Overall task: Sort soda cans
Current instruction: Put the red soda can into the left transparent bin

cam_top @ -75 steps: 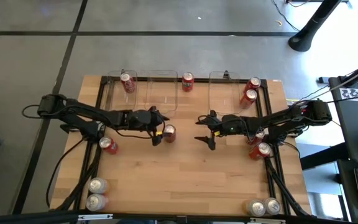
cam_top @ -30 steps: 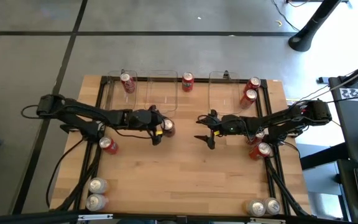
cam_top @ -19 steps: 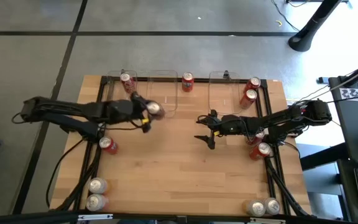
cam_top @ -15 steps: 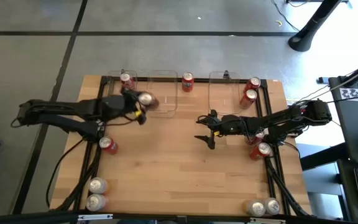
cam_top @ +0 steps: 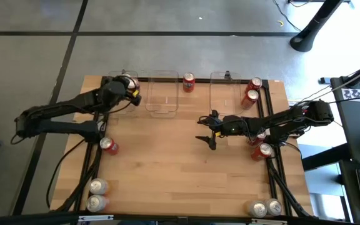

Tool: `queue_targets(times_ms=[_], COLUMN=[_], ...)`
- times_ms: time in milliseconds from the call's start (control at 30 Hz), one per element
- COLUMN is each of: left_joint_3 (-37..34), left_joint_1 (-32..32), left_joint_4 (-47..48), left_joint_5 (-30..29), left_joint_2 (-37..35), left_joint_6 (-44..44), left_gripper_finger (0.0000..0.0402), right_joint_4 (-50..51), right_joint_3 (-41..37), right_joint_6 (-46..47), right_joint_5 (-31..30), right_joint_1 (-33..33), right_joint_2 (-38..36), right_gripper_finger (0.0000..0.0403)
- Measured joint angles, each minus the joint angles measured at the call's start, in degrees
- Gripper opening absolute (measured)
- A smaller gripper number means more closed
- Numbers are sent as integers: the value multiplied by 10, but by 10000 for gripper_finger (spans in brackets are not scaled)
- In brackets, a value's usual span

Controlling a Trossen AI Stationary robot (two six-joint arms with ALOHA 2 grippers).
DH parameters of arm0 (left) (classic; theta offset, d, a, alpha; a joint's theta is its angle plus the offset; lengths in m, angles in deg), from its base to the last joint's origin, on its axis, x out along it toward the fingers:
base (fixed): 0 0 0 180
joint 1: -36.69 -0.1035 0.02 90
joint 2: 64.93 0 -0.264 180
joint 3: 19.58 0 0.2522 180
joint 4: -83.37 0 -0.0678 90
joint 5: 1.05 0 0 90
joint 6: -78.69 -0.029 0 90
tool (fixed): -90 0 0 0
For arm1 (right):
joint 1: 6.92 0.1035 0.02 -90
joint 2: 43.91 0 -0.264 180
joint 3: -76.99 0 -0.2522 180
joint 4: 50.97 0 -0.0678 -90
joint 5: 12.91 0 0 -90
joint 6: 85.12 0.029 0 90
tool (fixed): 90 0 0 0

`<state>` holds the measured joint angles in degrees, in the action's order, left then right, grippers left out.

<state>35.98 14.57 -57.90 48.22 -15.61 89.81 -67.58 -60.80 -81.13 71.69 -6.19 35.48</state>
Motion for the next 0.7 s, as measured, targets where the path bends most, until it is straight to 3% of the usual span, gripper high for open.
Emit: queue_targets(times_ms=[300,700], left_joint_3=[-2,-105], left_joint_1=[-54,-99], left_joint_4=[46,-52], left_joint_5=[1,17], left_joint_2=[40,42], left_joint_6=[52,94], left_gripper_finger=[299,299], right_joint_4=[0,0], right_joint_3=[0,0], right_joint_6=[-13,-15], right_joint_5=[-6,-6], right_joint_1=[0,0], right_joint_2=[0,0], right_gripper_finger=[356,356])
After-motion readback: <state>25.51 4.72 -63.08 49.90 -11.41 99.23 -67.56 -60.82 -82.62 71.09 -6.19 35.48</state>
